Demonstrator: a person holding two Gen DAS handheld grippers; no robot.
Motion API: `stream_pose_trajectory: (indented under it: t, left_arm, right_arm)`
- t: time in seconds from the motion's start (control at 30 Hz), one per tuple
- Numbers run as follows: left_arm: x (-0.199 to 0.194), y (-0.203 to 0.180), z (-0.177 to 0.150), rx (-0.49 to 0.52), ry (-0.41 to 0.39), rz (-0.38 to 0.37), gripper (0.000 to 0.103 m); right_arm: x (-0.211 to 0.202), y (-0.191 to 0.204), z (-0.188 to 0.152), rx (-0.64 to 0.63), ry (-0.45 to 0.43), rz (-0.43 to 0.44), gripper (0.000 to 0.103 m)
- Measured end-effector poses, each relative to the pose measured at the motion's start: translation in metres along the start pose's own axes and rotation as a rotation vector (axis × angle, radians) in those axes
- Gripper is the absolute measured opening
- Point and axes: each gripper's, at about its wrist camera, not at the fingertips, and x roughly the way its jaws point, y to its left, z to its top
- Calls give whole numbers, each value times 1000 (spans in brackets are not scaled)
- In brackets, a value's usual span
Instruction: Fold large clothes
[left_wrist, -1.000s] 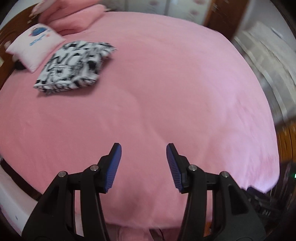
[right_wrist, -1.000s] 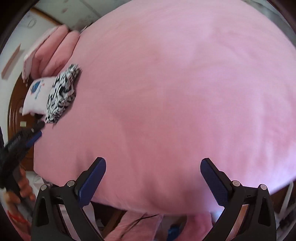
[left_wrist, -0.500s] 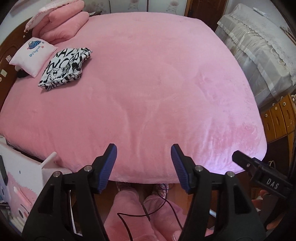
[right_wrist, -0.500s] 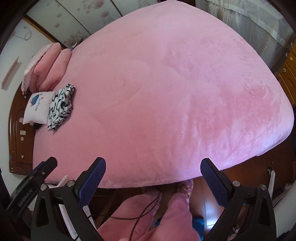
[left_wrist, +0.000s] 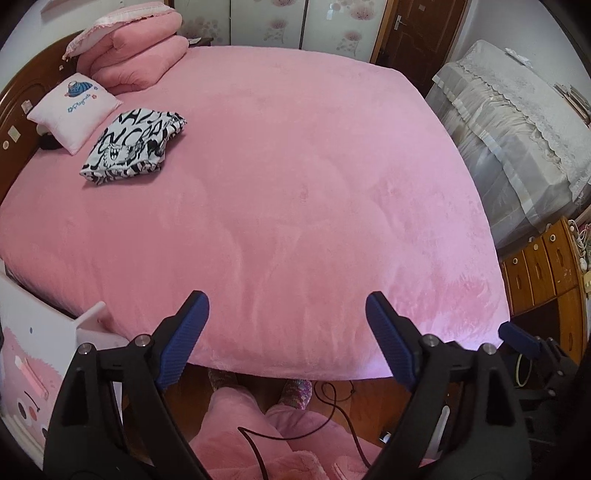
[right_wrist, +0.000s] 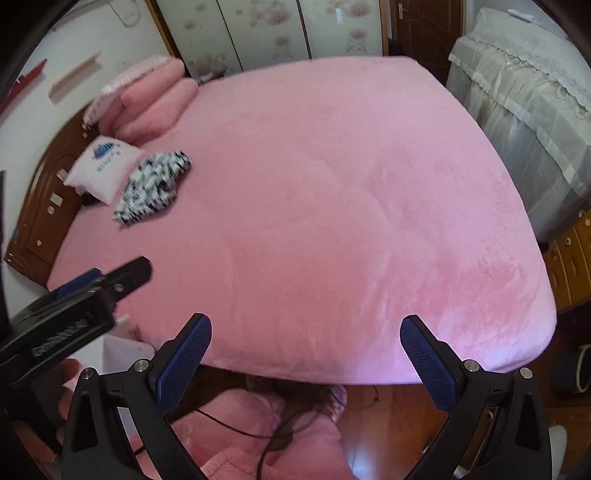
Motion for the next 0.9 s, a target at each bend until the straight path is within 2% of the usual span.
stream_pose_trajectory:
  t: [0.03,0.17,0.4,0.53,0.73,0.77,0.83,0.9]
  left_arm:
    - [3,2,-1,1,8,6,85]
    - [11,7,-6,1,33,23,86]
    - [21,14,-7,10,63,41,86]
    - [21,12,-8,31,49,59,87]
    - [21,9,-8,44,38,81,87]
    - [20,8,-8,48,34,75,88]
    - [21,5,-8,61,31,59,103]
    - [20,1,-7,73,25,62,103]
  right_arm:
    - [8,-3,-2,17,43,-12,103]
    - [18,-16,-5,85,91,-10,103]
    - [16,-15,-3,90,66,-19,103]
    - [5,-10,0,81,7,-32,103]
    - [9,-12,2,81,21,-26,103]
    - [9,-14,3,82,23,-24,103]
    - [10,-15,4,86,23,-24,103]
    - [11,-16,5,86,24,-25,103]
